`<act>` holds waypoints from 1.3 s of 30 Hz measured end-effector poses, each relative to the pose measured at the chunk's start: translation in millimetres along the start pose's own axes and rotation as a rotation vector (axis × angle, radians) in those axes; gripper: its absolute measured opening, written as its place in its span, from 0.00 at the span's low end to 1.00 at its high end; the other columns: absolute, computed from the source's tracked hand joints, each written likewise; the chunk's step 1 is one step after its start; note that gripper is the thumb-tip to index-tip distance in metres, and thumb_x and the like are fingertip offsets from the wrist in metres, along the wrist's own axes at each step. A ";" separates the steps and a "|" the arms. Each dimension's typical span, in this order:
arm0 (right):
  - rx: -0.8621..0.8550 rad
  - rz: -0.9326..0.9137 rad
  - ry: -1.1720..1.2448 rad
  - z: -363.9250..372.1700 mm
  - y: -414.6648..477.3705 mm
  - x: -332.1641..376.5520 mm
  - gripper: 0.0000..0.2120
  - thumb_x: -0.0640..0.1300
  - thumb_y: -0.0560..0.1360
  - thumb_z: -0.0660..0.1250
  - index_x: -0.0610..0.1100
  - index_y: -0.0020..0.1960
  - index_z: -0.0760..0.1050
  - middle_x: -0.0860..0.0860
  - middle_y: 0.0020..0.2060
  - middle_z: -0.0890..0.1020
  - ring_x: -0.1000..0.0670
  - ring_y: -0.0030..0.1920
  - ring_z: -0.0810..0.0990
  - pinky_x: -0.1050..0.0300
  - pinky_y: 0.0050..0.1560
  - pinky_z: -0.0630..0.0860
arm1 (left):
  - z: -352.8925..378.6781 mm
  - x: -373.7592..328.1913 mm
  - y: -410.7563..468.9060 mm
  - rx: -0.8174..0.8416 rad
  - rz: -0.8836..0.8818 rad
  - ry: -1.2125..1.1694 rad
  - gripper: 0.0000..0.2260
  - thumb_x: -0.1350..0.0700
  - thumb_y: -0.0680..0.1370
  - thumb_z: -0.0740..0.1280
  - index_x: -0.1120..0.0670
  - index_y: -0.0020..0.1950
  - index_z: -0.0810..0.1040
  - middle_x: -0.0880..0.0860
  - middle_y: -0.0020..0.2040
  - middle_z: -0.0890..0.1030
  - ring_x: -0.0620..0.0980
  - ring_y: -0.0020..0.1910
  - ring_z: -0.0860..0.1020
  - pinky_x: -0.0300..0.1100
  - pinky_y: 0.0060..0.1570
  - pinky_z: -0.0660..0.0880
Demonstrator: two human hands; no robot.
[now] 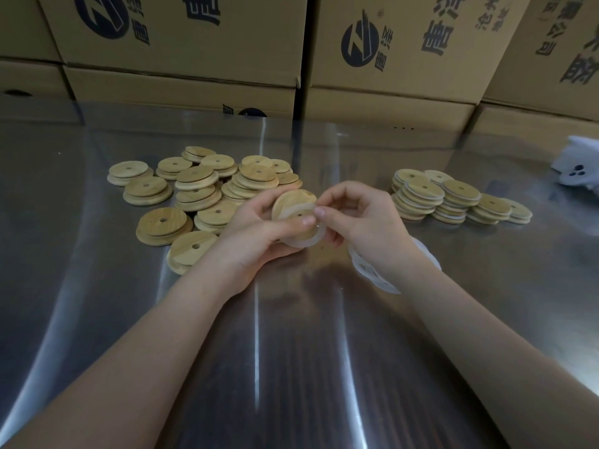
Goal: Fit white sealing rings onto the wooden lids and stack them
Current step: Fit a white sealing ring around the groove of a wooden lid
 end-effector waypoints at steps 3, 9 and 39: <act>-0.019 -0.006 -0.016 -1.2 0.0 -0.7 0.04 0.34 0.74 0.71 0.40 0.42 0.78 0.52 0.30 0.79 0.54 0.28 0.75 0.59 0.28 0.74 | 3.8 2.3 -1.0 0.013 0.037 0.040 0.24 0.67 0.71 0.73 0.52 0.64 0.77 0.56 0.56 0.83 0.54 0.56 0.82 0.50 0.51 0.82; -0.096 -0.049 -0.116 -3.2 1.0 0.8 0.05 0.37 0.73 0.72 0.45 0.41 0.79 0.51 0.42 0.77 0.42 0.36 0.74 0.49 0.39 0.74 | 5.0 3.4 0.3 0.025 0.057 0.089 0.17 0.68 0.77 0.67 0.50 0.60 0.79 0.55 0.52 0.85 0.52 0.53 0.83 0.50 0.51 0.82; -0.046 -0.042 -0.174 -12.0 6.0 -2.1 0.09 0.36 0.76 0.69 0.48 0.41 0.77 0.54 0.31 0.79 0.52 0.31 0.77 0.56 0.33 0.76 | 5.7 -7.3 -3.0 -0.027 0.290 0.299 0.18 0.69 0.76 0.67 0.53 0.62 0.80 0.49 0.52 0.85 0.45 0.53 0.83 0.42 0.55 0.79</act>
Point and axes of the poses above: each hand's wrist, its own y-axis towards the middle knuckle, its own z-axis out of the palm, x = y × z, the point moved 5 cm from there along y, towards the middle knuckle
